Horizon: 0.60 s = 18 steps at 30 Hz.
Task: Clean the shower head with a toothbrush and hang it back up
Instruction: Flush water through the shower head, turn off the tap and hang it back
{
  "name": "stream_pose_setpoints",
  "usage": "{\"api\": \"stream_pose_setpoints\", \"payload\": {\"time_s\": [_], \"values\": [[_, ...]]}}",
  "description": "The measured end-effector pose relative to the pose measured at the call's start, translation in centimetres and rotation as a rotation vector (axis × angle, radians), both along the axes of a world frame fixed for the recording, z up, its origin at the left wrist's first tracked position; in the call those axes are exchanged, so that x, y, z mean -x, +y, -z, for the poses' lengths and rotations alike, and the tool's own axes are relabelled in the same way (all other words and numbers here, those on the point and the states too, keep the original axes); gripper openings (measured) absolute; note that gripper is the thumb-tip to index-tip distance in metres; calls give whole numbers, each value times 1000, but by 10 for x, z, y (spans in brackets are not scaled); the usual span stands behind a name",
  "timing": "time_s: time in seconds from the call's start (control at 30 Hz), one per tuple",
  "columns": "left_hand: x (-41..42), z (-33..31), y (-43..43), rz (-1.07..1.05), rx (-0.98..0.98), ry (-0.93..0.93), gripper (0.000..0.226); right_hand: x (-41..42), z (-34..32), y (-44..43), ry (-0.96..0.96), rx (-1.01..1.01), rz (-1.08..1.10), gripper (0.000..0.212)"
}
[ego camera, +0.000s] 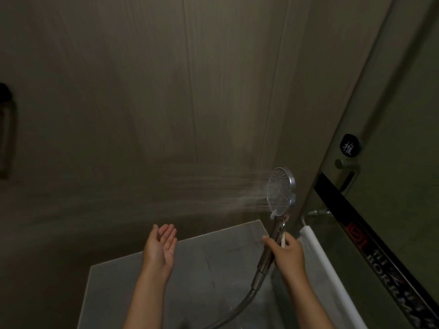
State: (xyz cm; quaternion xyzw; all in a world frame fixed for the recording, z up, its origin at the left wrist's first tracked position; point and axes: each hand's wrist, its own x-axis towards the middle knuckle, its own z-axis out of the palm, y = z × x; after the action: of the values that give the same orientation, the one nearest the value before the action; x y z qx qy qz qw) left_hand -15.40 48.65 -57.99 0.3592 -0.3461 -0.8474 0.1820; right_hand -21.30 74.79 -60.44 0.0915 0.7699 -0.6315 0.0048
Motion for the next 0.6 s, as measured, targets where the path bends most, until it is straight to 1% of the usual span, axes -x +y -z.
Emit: {"api": "stream_pose_setpoints", "payload": {"time_s": [0.2,0.33,0.43,0.6], "values": [[-1,-3,-1,0,-29,22,52,1,1,0,-7,17,2,25],[-3,-5,-2,-4,-36,23,52,-1,-4,-3,-12,14,-9,22],[-5,-6,-3,-9,-35,16,52,-2,-3,-2,2,-28,11,26],[-7,-10,-4,-17,-39,16,53,-3,-3,-3,0,-92,58,18]]}}
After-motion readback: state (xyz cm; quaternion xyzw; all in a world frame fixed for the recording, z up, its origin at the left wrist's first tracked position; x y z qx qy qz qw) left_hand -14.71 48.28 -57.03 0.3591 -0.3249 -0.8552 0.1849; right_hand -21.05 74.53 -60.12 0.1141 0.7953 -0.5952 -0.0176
